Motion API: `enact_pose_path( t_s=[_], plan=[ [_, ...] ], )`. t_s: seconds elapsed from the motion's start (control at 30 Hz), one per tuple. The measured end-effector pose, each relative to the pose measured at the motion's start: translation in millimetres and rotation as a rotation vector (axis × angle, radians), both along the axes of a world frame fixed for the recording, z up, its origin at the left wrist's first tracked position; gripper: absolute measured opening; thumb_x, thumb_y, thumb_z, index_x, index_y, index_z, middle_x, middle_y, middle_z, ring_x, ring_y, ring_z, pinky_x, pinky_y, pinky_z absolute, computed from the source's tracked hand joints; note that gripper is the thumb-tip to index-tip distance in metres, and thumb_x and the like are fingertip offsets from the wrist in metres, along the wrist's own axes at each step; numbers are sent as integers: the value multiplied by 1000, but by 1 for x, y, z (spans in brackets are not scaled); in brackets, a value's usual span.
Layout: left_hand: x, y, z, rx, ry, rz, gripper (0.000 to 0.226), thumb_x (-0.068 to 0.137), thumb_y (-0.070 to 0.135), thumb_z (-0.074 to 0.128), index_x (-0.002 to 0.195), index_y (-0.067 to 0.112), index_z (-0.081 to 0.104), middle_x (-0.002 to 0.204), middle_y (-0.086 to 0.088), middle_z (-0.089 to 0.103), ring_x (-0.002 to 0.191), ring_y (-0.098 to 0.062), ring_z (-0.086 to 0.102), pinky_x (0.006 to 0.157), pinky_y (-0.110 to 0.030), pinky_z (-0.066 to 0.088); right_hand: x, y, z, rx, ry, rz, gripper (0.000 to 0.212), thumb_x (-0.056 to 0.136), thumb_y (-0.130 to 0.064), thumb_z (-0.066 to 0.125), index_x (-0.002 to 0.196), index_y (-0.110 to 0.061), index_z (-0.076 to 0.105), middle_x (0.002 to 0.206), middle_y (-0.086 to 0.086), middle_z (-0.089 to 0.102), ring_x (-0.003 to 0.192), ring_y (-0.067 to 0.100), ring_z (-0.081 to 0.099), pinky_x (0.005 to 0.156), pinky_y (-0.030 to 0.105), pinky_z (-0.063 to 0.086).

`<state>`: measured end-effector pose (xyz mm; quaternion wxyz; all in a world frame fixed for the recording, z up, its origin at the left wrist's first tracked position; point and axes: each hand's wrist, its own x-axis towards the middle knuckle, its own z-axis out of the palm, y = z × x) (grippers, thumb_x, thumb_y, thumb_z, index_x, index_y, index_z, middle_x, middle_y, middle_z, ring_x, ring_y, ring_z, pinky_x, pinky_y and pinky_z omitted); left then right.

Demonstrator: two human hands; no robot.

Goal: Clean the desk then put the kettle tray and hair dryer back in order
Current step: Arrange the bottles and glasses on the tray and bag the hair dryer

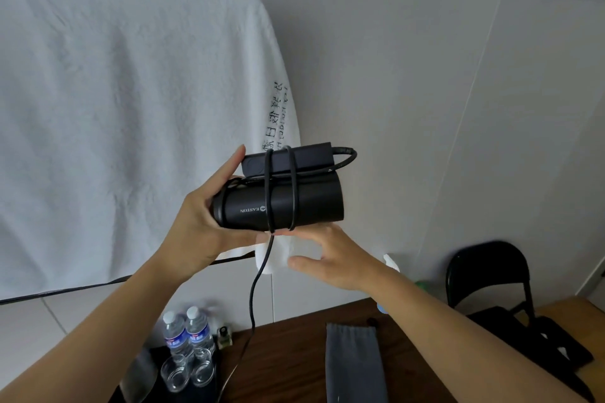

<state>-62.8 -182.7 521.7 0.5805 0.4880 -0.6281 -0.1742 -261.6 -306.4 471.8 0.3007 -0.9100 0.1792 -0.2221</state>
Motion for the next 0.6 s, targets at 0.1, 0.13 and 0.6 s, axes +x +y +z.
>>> enact_pose_path(
  t_s=[0.1,0.13,0.6],
  plan=[
    [-2,-5,4,-4,31,-10,117,52,0,87,153,25,34,105,13,71,97,-6,68,88,-13,49,2,3,0,30,50,-8,52,95,-27,64,136,-56,47,132,-43,40,135,-5,32,113,25,29],
    [-2,-6,4,-5,45,-10,117,52,0,87,153,25,34,104,13,71,96,-6,69,88,-12,49,2,3,-1,41,53,-4,54,96,-25,64,137,-55,46,128,-44,37,133,-7,32,109,17,26],
    [15,-21,-17,-2,-173,232,116,59,6,94,150,47,34,114,11,62,107,-13,61,98,-17,47,-9,32,-2,164,-213,-274,25,95,-12,64,95,-35,71,82,-24,67,73,9,68,66,19,55]
  ],
)
